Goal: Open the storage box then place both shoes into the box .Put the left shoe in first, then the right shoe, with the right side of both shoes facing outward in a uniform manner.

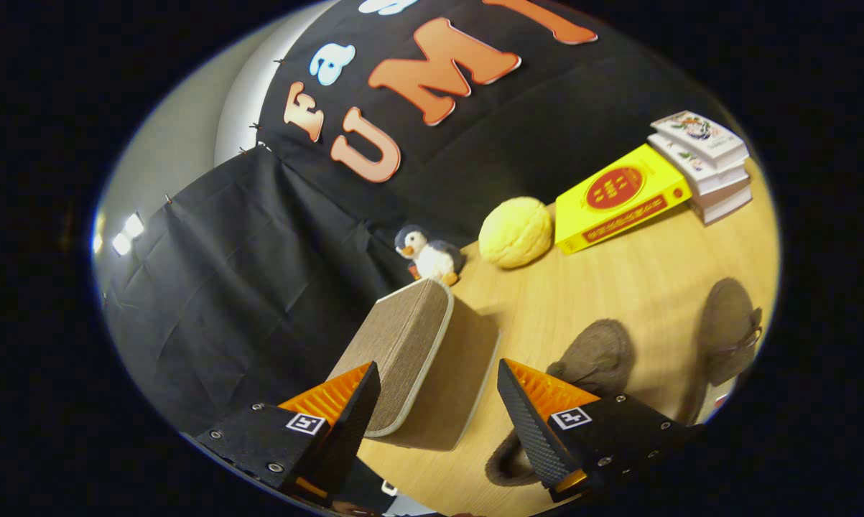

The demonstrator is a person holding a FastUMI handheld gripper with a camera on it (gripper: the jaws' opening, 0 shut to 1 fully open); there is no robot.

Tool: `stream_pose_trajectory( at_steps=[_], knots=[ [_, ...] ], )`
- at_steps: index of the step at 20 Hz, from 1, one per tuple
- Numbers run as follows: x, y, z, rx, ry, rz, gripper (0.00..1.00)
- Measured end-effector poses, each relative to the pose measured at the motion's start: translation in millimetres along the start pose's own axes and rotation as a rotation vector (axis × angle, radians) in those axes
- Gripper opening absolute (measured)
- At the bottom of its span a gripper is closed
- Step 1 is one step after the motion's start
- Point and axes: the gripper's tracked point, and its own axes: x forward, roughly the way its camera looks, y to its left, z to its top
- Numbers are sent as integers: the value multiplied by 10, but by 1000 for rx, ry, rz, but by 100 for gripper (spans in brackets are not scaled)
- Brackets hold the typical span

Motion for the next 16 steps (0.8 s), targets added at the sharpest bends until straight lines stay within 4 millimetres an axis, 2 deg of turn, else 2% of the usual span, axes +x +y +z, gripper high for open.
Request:
stream_pose_trajectory(
  at_steps=[2, 5, 8, 12, 16],
  knots=[
    [129, 69, -210, 45, 109, 87, 98],
    [256, 90, -396, 148, 228, 156, 98],
    [283, 124, -444, 235, 278, 207, 98],
    [420, 245, -453, 302, 303, 285, 98],
    [518, 208, -515, 334, 312, 334, 98]
  ],
)
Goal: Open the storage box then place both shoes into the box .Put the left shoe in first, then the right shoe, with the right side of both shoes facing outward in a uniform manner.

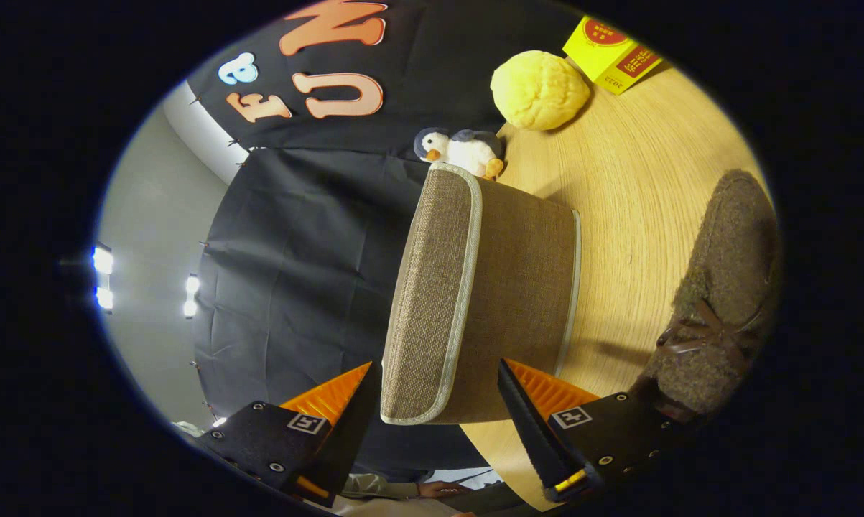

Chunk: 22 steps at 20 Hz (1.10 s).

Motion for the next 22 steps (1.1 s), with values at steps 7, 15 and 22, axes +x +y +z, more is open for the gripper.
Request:
stream_pose_trajectory(
  at_steps=[7, 15, 22],
  knots=[
    [99, 124, 45, -3, -19, 100, 97],
    [197, 173, 67, 3, -17, 131, 97],
    [274, 287, 31, 13, -7, 174, 97]
  ],
)
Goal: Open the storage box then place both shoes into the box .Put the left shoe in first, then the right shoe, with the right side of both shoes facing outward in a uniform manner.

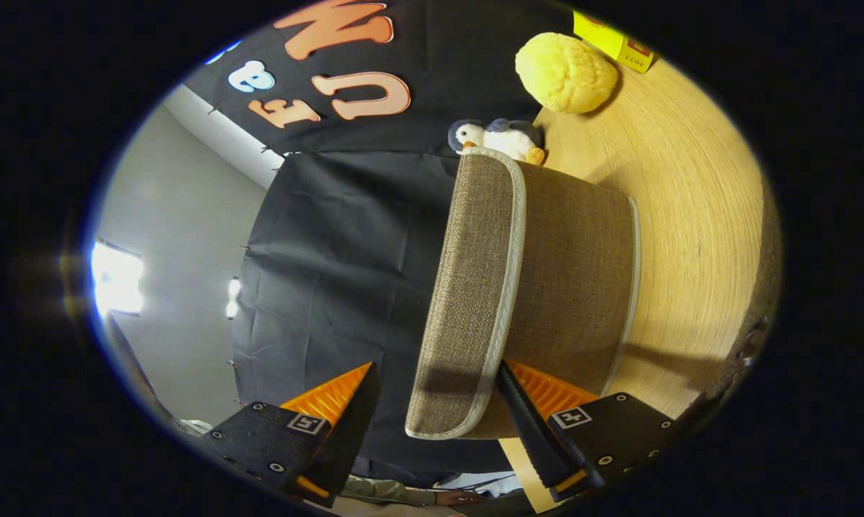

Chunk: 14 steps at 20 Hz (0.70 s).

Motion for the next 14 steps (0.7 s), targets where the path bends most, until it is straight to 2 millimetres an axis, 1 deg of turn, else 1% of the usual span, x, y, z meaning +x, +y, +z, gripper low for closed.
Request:
stream_pose_trajectory(
  at_steps=[4, 5, 6, 7, 8, 9, 11, 12, 13, 14],
  knots=[
    [-32, -13, 16, -7, -20, -19, 95],
    [-39, -39, 34, -9, -31, -27, 90],
    [-61, -63, 37, -5, -41, -39, 84],
    [-65, -96, 72, 0, -54, -48, 74],
    [-97, -119, 105, 8, -77, -59, 68],
    [-119, -129, 146, 12, -95, -55, 49],
    [-142, -133, 166, 14, -121, -62, 34],
    [-143, -180, 178, 22, -129, -83, 30],
    [-144, -174, 184, 50, -132, -87, 17],
    [-159, -134, 207, 91, -131, -76, 15]
  ],
)
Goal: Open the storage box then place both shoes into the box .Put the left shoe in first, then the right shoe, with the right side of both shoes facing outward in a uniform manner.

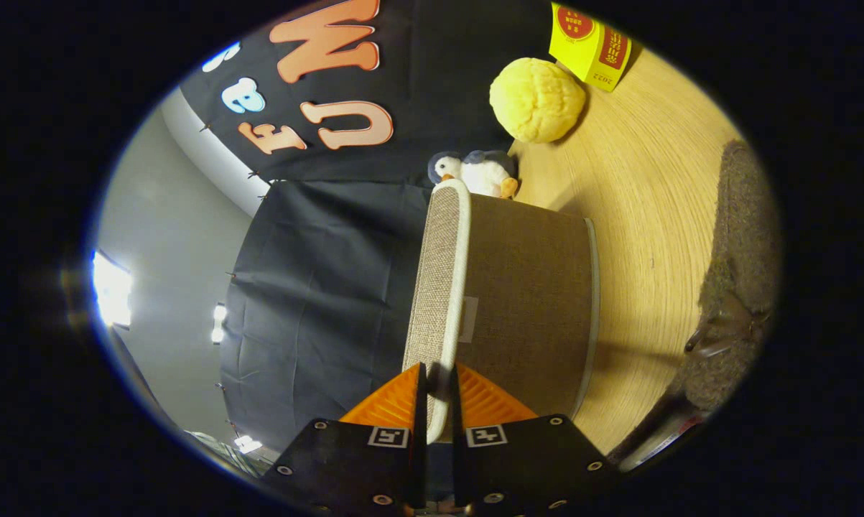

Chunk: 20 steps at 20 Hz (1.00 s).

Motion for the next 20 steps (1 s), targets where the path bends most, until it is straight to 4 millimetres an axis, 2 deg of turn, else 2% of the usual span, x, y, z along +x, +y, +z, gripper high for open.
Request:
stream_pose_trajectory(
  at_steps=[1, 3, 6, 11, 15, 20],
  knots=[
    [-20, 82, 12, 34, 0, 22, 7],
    [-45, 169, 50, -25, -36, 13, 1],
    [-89, 446, 45, -74, -59, 25, 0],
    [-18, 881, 94, -147, -94, -8, 0],
    [175, 1323, 96, -212, -117, -19, 0],
    [594, 1853, -10, -328, -119, -56, 0]
  ],
)
